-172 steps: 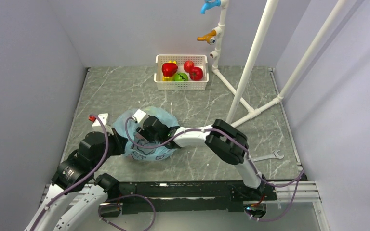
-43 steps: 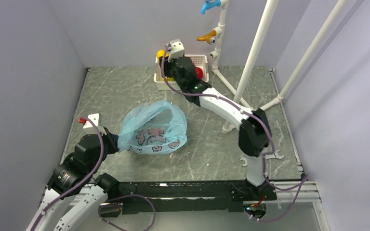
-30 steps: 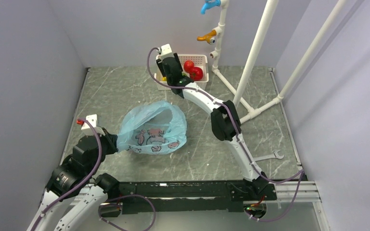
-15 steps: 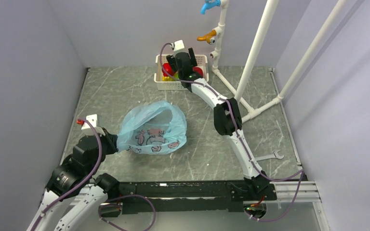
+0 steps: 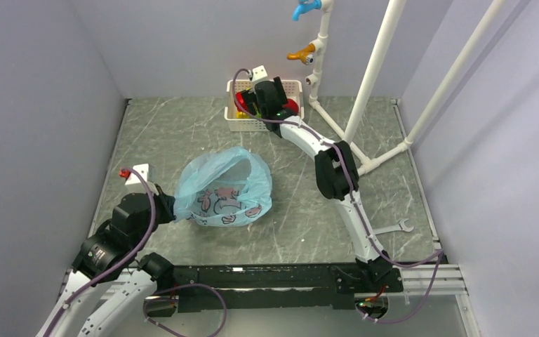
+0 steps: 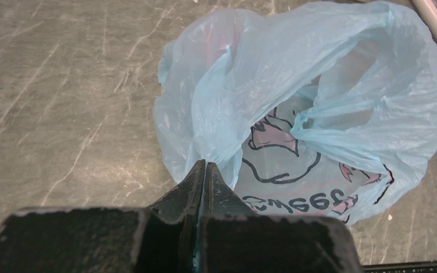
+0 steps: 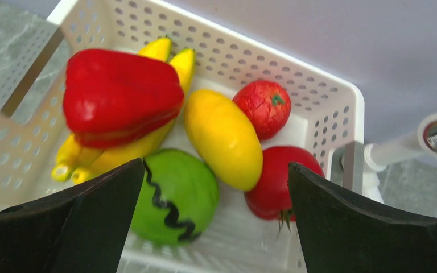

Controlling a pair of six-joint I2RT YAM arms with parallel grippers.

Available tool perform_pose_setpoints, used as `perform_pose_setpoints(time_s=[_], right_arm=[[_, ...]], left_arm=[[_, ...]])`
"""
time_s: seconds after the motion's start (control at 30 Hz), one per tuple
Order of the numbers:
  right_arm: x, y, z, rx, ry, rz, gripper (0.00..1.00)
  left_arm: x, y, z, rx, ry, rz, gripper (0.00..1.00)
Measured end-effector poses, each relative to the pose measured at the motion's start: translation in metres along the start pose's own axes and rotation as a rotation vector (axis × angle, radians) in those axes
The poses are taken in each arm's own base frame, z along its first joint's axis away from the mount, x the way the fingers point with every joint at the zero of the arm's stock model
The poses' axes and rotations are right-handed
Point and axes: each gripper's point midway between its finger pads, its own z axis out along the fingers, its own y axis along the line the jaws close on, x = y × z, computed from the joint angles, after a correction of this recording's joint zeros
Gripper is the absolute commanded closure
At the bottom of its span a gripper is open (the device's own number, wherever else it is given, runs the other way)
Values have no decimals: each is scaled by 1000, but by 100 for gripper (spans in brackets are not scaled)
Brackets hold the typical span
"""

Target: Take the fake fruits out of the plastic bag

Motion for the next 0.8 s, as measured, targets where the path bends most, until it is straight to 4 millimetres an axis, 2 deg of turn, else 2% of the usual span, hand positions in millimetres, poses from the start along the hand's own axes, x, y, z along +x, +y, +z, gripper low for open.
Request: perform_pose_setpoints(time_s=[0.1,0.17,0.33,0.47,0.57,0.67,0.8], right_arm=[[0,2,-23,-30,32,9,1],[-12,3,-41,-51,29,30,1],[-70,5,-91,-143,-48,136,3],[-98,14,-142,-285,-98,186,16],[-103,27,-177,-387,-112,202,20],[-99,47,-216,-502,-129,199,22],[-84,99,-290,-717,-160,151,30]], left_arm=[[2,-4,1,23,7,13,100],[4,-7,4,36,18,24,100],[10,-11,10,39,62,52,100],[10,-11,11,38,64,55,100],[8,-12,9,44,52,50,100],[5,-13,8,55,34,43,100],[5,-13,7,57,33,42,100]])
